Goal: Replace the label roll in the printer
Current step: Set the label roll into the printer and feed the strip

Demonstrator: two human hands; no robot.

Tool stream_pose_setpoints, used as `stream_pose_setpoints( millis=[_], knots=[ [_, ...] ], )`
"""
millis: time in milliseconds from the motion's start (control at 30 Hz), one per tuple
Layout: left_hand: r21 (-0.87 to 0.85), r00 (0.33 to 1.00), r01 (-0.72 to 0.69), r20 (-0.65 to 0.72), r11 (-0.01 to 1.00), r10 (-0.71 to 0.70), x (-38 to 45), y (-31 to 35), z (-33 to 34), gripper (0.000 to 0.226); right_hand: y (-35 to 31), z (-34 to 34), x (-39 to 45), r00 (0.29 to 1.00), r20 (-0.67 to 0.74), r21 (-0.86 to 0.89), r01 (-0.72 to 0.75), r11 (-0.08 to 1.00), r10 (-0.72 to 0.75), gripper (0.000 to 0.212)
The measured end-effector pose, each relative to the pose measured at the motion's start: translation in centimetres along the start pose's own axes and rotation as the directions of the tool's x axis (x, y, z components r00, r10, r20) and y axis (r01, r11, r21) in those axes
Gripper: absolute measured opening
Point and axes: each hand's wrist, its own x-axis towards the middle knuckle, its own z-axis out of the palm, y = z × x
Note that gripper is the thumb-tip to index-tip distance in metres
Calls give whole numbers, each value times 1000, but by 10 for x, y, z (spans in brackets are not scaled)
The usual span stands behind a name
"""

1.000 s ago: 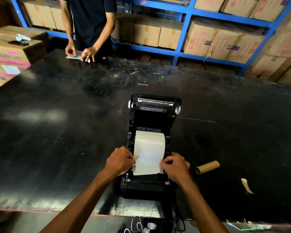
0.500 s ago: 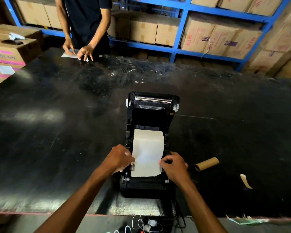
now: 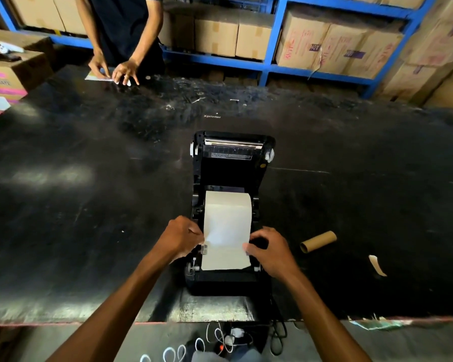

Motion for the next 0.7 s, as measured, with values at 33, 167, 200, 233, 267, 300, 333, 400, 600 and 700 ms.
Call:
stream_pose_setpoints(
  millis=[33, 167, 200, 233, 267, 300, 333, 400, 600, 700],
  knots=[
    [3, 1000, 8, 4, 1000, -8, 0, 0, 1, 25, 3, -1, -5, 1000, -20, 40, 15, 999, -15, 10],
    [-41, 1000, 27, 2, 999, -27, 0, 2, 1, 21, 11, 0, -23, 996, -64, 90, 71, 993, -65, 12],
    [-49, 1000, 25, 7, 998, -25, -1, 3, 1, 21, 12, 1, -26, 992, -99, 78, 85, 993, -77, 12],
    [-46, 1000, 21, 15, 999, -21, -1, 4, 2, 22, 13, 2, -30, 987, -122, 63, 109, 992, -100, 14],
    [-42, 1000, 16, 21, 999, -15, -2, 4, 1, 23, 14, 3, -33, 983, -113, 45, 148, 988, -142, 16],
    [-36, 1000, 11, 25, 999, -10, -2, 5, 1, 24, 16, 4, -37, 979, -70, 23, 195, 980, -193, 20],
    [-28, 1000, 7, 29, 1000, -7, -2, 6, 1, 25, 17, 6, -39, 971, -13, 0, 239, 971, -239, 24],
    [-20, 999, 3, 32, 1000, -3, -3, 6, 0, 25, 18, 7, -41, 959, 54, -38, 280, 959, -278, 27],
    [62, 959, -141, -240, 988, 152, -20, 0, 2, 10, 13, 14, -41, 955, -49, -38, 290, 956, -291, 7],
    [66, 925, -346, -145, 936, 352, -38, 0, 2, 13, 13, 14, -42, 942, -86, -81, 318, 945, -325, 11]
  ],
)
